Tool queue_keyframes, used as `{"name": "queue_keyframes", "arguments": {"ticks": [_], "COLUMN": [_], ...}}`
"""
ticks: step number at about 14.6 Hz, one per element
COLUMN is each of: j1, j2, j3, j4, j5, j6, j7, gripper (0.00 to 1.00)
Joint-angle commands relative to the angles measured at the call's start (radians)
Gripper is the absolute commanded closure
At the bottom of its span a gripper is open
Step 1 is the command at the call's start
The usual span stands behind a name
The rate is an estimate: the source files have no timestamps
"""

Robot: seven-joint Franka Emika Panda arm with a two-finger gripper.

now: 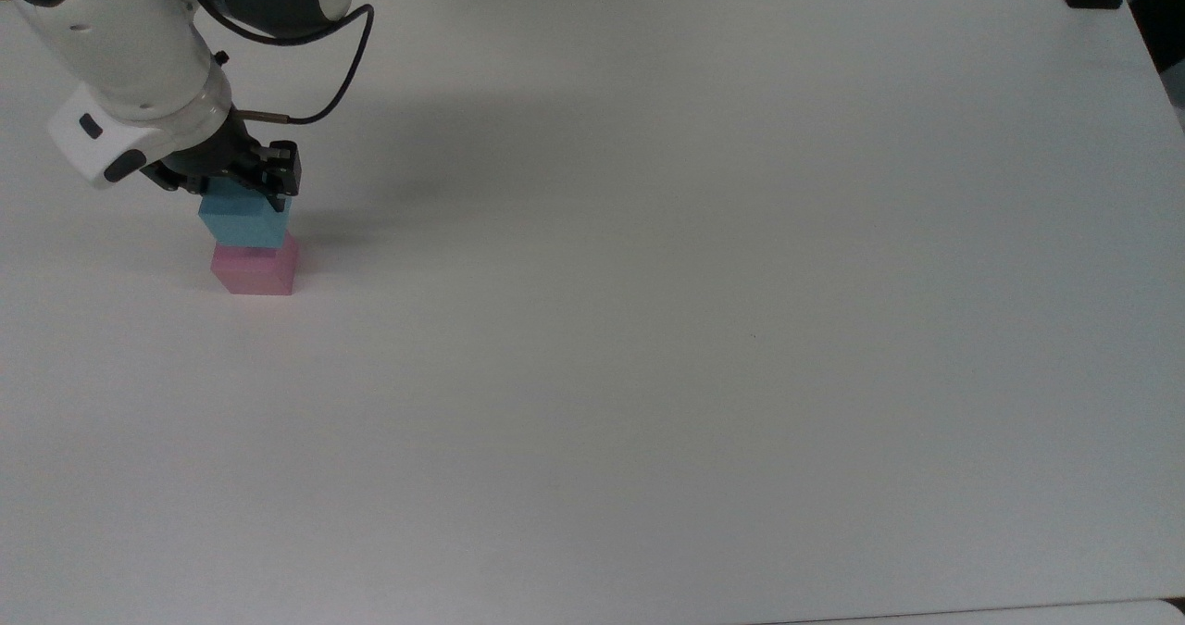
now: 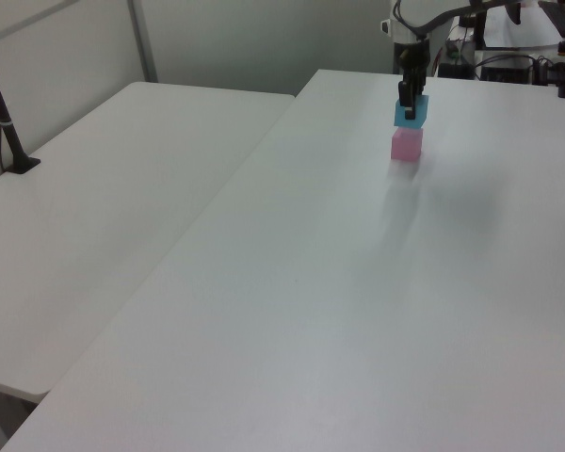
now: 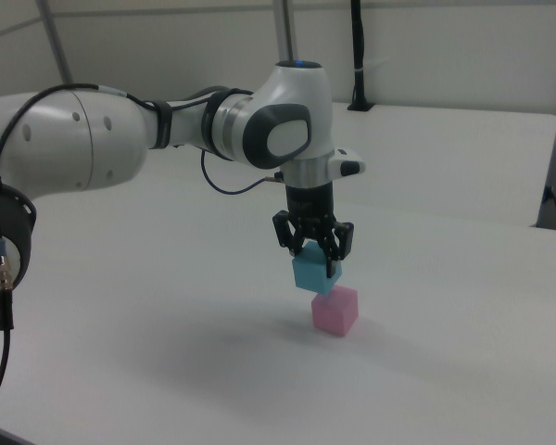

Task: Put blue cube on pink cube
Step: 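Carry the light blue cube over the pink cube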

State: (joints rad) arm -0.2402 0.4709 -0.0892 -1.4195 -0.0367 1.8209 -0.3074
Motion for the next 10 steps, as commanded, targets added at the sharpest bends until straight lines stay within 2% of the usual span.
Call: {"name": "queue_keyframes", "arguments": {"ticks": [1, 6, 10], "j1": [-0.001, -0.007, -0.014], "j2": [0.009, 0.028, 0.031], "j3": [-0.003, -0.003, -0.003], "j4": [-0.012, -0.012, -0.012], "j5": [0.024, 0.023, 0.021], "j6": [0.069, 0.083, 0.084], "j7": [0.001, 0.013, 0.011], "gripper": [0.82, 0.82, 0.77]}}
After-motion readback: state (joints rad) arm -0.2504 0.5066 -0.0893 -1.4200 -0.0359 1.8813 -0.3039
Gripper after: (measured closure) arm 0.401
